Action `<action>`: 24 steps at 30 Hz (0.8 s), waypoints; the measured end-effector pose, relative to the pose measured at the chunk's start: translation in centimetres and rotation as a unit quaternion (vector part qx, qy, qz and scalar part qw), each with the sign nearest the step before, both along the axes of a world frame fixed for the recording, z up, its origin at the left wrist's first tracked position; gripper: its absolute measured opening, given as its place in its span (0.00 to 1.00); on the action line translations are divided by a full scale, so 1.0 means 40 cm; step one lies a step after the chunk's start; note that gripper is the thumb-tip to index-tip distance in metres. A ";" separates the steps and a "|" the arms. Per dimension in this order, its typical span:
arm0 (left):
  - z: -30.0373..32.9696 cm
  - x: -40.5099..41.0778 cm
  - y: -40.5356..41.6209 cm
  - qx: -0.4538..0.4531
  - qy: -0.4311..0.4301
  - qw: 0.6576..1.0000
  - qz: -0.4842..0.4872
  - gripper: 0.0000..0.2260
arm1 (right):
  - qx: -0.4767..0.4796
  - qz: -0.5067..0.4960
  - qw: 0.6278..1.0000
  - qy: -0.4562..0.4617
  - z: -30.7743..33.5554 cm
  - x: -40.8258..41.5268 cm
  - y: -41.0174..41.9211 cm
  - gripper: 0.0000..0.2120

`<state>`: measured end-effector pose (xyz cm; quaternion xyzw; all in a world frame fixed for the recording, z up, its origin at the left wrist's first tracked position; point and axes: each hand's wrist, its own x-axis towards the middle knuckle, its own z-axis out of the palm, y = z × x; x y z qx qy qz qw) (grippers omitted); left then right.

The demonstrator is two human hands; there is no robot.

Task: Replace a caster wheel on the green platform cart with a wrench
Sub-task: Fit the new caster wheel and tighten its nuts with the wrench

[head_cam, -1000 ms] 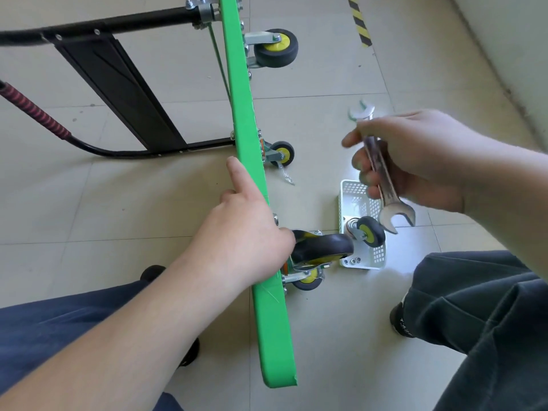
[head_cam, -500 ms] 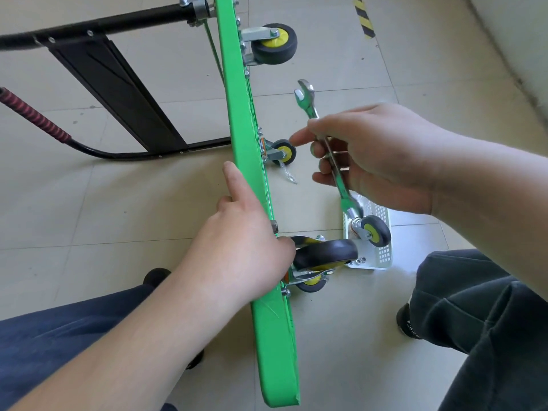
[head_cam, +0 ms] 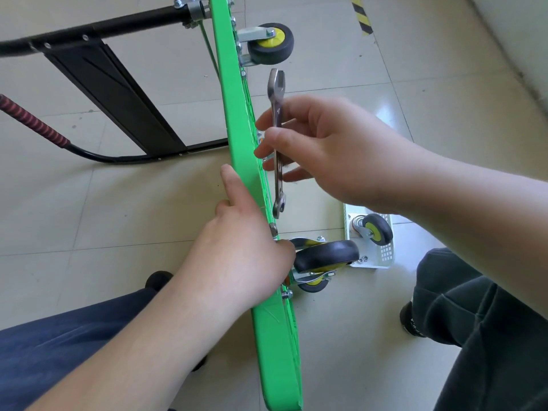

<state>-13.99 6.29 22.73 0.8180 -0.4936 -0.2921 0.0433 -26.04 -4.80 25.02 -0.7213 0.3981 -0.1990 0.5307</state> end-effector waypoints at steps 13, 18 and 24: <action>-0.001 0.001 0.002 -0.007 -0.006 1.000 -0.004 0.53 | 0.093 -0.005 0.994 -0.053 -0.031 0.006 -0.004 0.08; 0.002 0.001 0.000 -0.004 -0.008 1.000 -0.005 0.54 | 0.134 -0.054 0.987 -0.072 -0.061 0.007 -0.010 0.09; 0.003 0.001 0.000 0.005 -0.008 1.000 -0.009 0.53 | 0.241 -0.125 0.958 -0.091 -0.115 0.019 -0.025 0.12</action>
